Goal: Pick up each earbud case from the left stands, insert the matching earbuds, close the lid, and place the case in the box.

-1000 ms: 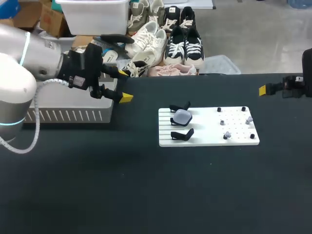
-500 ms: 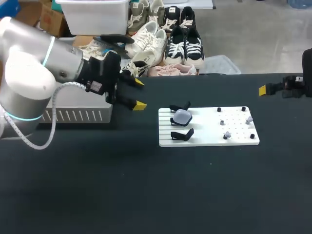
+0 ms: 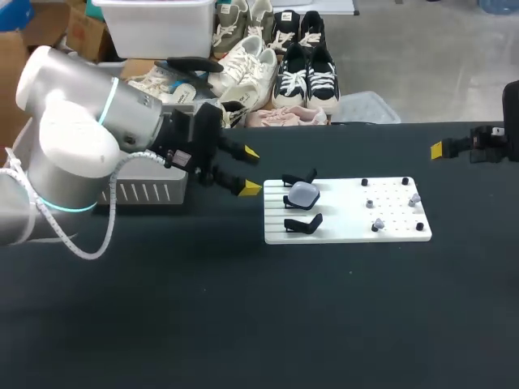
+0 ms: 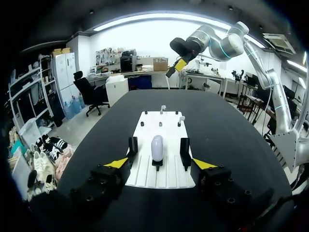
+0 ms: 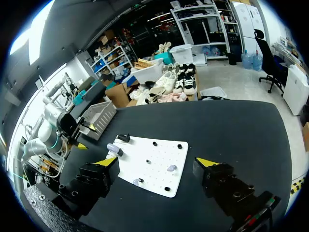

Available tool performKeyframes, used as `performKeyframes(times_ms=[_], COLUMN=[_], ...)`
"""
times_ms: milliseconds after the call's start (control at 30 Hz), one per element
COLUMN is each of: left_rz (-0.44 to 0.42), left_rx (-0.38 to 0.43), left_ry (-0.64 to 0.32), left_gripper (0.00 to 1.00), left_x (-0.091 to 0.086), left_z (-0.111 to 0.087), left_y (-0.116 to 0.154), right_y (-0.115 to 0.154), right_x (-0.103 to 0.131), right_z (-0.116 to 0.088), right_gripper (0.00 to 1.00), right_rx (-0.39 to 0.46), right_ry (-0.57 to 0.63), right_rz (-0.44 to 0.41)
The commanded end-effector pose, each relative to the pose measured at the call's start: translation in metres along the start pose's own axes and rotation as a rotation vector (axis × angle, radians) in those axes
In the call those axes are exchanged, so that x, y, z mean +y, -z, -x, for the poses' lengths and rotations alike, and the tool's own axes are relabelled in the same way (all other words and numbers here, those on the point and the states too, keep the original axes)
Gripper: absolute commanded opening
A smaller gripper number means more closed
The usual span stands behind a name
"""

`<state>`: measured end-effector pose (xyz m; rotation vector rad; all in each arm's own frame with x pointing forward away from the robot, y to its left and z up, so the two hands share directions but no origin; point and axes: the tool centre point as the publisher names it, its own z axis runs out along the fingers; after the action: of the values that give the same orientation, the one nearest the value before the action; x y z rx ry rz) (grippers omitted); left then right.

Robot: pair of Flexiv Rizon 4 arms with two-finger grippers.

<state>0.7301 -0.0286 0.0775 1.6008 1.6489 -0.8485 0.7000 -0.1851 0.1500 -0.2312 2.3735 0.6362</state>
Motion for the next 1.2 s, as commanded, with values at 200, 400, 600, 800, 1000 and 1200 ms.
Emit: performKeyframes(times_ms=[200,400,600,800,1000,1200], left_rz=[-0.014,-0.023,-0.033,-0.036,-0.044,-0.061], left_rx=[-0.004,-0.007,-0.017,-0.026,-0.031,-0.041], left_ry=[0.004,-0.004,-0.011,-0.01,-0.008,-0.008], left_gripper=[0.71,0.69,0.75,0.74,0.7,0.7], left_x=[0.007,0.003,0.003,0.006,0.008,0.008], left_z=[-0.004,-0.007,-0.01,-0.011,-0.012,-0.009], left_y=[-0.017,-0.031,-0.042,-0.049,-0.055,-0.059], right_y=[0.0,0.0,0.0,0.0,0.0,0.0], right_x=[0.0,0.0,0.0,0.0,0.0,0.0], right_z=[0.0,0.0,0.0,0.0,0.0,0.0], right_gripper=[1.0,1.0,1.0,1.0,1.0,1.0], right_rx=[0.0,0.0,0.0,0.0,0.0,0.0], right_ry=[0.0,0.0,0.0,0.0,0.0,0.0], right_rz=[0.0,0.0,0.0,0.0,0.0,0.0])
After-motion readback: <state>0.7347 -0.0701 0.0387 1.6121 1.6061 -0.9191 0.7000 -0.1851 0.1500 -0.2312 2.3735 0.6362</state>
